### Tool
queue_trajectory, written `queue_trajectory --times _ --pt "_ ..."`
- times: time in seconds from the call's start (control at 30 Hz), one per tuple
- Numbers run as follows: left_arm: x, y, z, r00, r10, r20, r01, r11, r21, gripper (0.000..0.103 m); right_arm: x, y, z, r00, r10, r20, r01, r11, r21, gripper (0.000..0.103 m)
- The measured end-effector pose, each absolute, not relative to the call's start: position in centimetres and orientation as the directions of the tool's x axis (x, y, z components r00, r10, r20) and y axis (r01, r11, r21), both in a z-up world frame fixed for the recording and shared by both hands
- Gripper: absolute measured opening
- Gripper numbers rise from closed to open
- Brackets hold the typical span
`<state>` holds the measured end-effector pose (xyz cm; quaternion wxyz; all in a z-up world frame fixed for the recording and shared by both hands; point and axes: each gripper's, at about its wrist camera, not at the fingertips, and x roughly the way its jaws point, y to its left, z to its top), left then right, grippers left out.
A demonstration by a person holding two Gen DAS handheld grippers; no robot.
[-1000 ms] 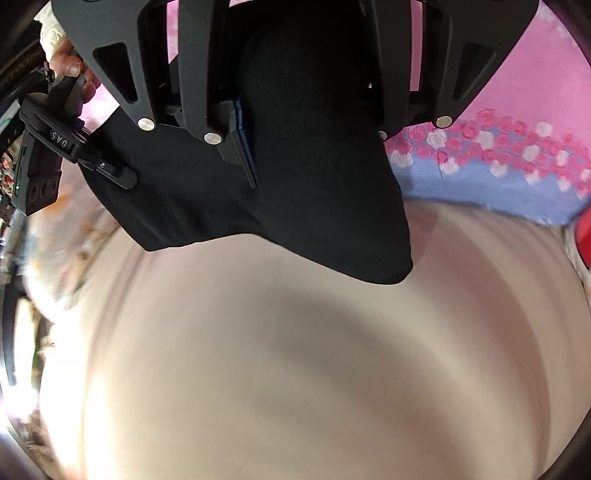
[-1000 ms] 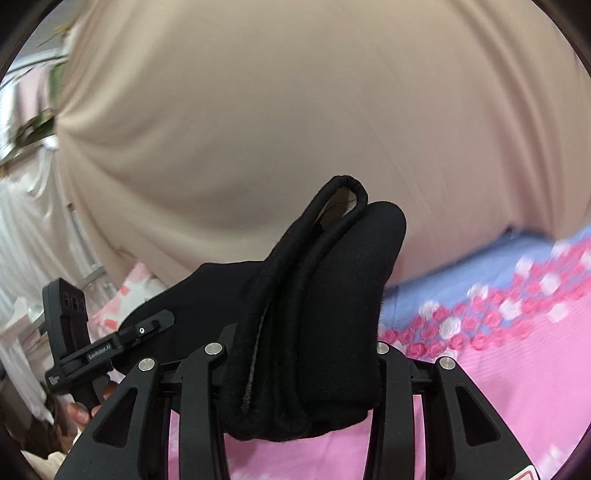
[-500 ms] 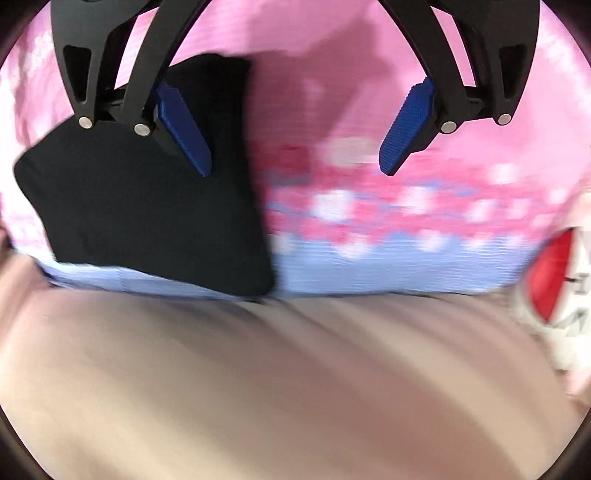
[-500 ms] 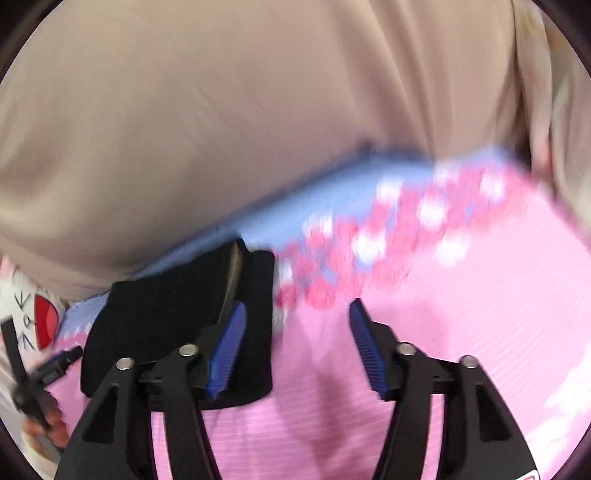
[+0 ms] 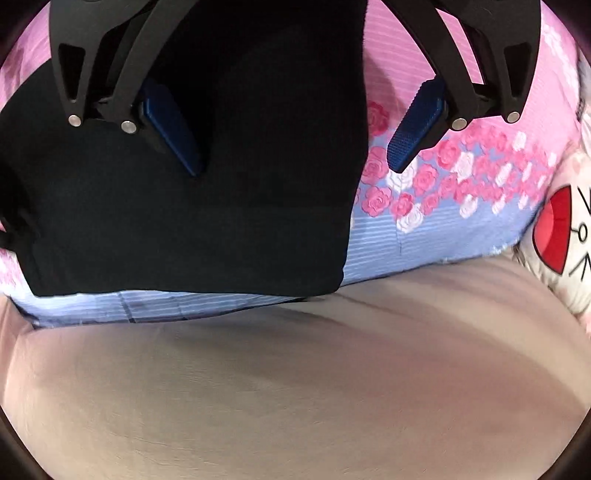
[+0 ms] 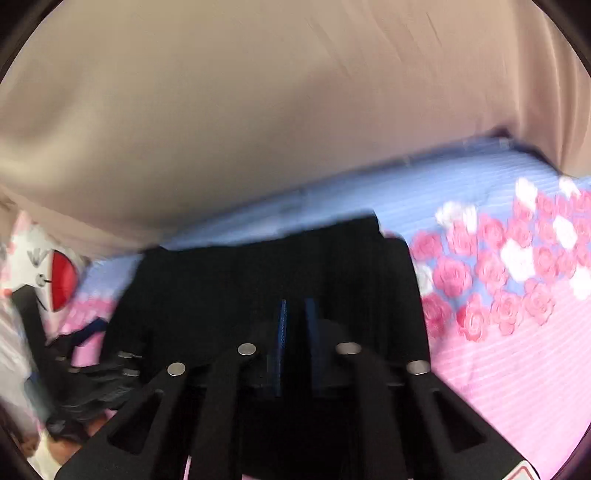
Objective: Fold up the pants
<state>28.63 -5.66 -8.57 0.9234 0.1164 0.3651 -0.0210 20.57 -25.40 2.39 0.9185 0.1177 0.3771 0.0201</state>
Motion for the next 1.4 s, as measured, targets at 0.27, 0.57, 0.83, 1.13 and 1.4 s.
queue_trajectory --times 0.27,0.57,0.83,1.13,1.4 --pt "28.6 -5.8 -8.4 0.725 0.051 -0.687 0.111 0.976 0.189 0.098 18.1 -23.2 3.4 0.712 0.096 -0.695 0.038 0.984 0.174 0.023" --pt "26.5 -5.6 -7.2 0.723 0.051 -0.689 0.112 0.976 0.189 0.098 10.8 -24.7 3.4 0.707 0.056 -0.705 0.121 0.973 0.199 0.034" --pt "18.9 -4.2 -4.2 0.756 0.032 -0.654 0.108 0.979 0.172 0.098 4.2 -22.0 6.1 0.753 -0.064 -0.654 0.181 0.977 0.113 0.049" --pt "9.8 -4.2 -2.6 0.785 0.012 -0.619 0.129 0.975 0.183 0.098 1.0 -21.6 5.1 0.783 -0.070 -0.618 0.209 0.966 0.155 0.050" --pt "5.5 -3.1 -2.5 0.779 -0.010 -0.627 0.117 0.985 0.130 0.098 -2.2 -20.6 5.3 0.787 -0.049 -0.615 0.192 0.967 0.168 0.052"
